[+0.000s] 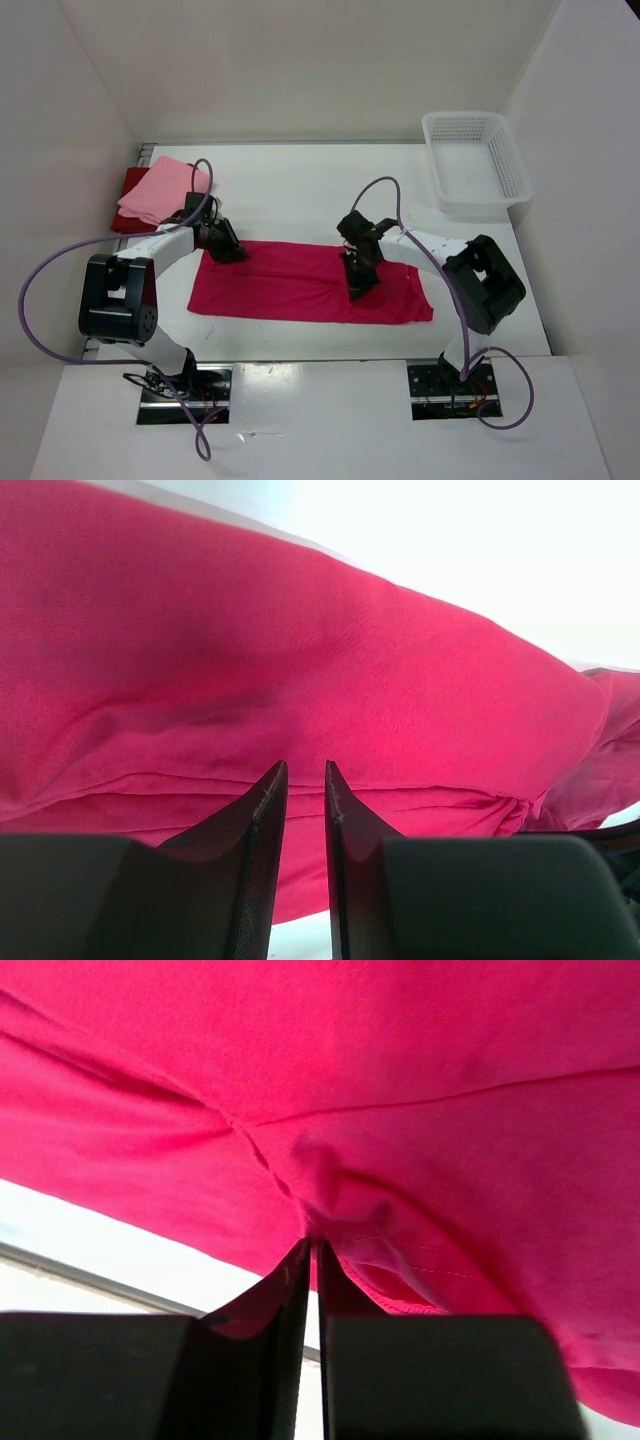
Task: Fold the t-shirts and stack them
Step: Fold the other side of the tshirt into a rectangle
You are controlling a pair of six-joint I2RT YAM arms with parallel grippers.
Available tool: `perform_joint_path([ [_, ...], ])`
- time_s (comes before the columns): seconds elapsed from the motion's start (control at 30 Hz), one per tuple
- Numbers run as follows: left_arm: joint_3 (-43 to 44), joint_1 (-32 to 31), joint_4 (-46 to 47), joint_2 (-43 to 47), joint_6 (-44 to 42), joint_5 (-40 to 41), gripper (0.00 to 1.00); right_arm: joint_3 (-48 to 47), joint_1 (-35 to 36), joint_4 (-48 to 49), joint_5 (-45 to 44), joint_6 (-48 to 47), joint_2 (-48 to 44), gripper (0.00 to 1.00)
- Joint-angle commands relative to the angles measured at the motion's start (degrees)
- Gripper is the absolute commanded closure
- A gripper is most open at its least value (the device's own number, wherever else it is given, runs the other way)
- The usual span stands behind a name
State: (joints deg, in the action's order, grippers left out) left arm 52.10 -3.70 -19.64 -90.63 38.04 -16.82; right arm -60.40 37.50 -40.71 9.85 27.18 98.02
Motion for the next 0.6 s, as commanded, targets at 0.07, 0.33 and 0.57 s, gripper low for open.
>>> perform_joint_path([
  [0.07,-0.68,-0.34,1.09,0.37,1.07,-1.02,0.71,-1.20,0.65,0.54,4.74,-0.72,-0.11,0.93],
  [0.33,0.37,-0.34,1.09,0.37,1.07,-1.02,0.71,-1.74,1.18,0.02,15.38,0.86,-0.63,0.93],
  [0.57,0.37,-0.34,1.09,-0.16,1.07,-1.02,0.71,-1.83,-2.59,-2.36,0.52,2.78,-6.07,0.64],
])
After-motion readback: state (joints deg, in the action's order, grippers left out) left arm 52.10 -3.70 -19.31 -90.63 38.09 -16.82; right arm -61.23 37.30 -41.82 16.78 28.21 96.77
